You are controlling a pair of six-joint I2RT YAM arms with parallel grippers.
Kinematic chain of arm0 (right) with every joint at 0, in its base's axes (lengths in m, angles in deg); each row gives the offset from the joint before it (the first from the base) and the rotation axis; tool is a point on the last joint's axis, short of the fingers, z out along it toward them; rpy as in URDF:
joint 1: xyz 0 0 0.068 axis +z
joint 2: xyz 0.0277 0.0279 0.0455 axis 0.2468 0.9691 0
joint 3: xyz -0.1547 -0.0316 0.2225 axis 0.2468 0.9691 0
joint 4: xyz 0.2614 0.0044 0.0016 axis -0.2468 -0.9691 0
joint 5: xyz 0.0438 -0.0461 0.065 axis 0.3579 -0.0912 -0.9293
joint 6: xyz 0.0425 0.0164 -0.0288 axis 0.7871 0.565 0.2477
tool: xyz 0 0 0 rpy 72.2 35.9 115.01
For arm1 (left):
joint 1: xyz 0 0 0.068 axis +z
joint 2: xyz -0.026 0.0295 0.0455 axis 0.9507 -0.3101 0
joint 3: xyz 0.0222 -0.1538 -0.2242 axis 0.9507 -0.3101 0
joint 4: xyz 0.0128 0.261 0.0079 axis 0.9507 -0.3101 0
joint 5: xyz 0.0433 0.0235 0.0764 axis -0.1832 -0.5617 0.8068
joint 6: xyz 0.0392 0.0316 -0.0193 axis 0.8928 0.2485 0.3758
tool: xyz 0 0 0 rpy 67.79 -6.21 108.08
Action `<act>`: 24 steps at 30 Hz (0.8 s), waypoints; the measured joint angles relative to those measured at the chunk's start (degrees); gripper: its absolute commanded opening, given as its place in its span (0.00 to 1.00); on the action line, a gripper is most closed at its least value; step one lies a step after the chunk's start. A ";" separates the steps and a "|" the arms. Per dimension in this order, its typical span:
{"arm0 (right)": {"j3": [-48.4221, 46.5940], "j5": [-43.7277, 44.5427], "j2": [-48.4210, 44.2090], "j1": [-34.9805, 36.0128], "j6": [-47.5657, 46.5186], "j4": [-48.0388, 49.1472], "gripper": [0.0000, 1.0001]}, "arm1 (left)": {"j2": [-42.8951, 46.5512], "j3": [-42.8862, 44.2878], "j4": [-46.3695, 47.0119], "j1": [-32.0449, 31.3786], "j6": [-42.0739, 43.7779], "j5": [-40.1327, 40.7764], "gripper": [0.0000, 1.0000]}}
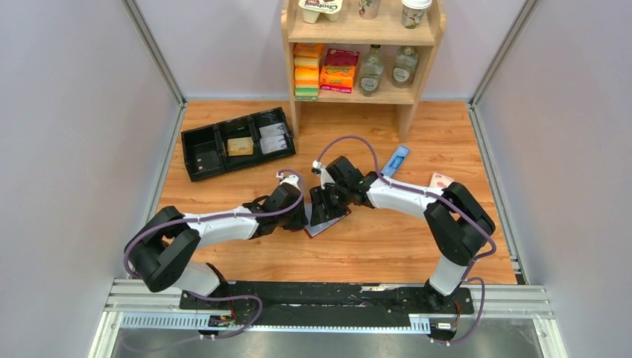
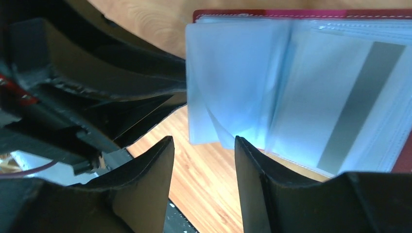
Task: Take the credit cards out of the card holder
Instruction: Remove the credit card from the card holder.
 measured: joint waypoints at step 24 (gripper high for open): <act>-2.82 5.05 0.87 4.09 -1.95 -2.40 0.81 | 32.59 -11.72 -5.55 0.00 -9.29 10.99 0.39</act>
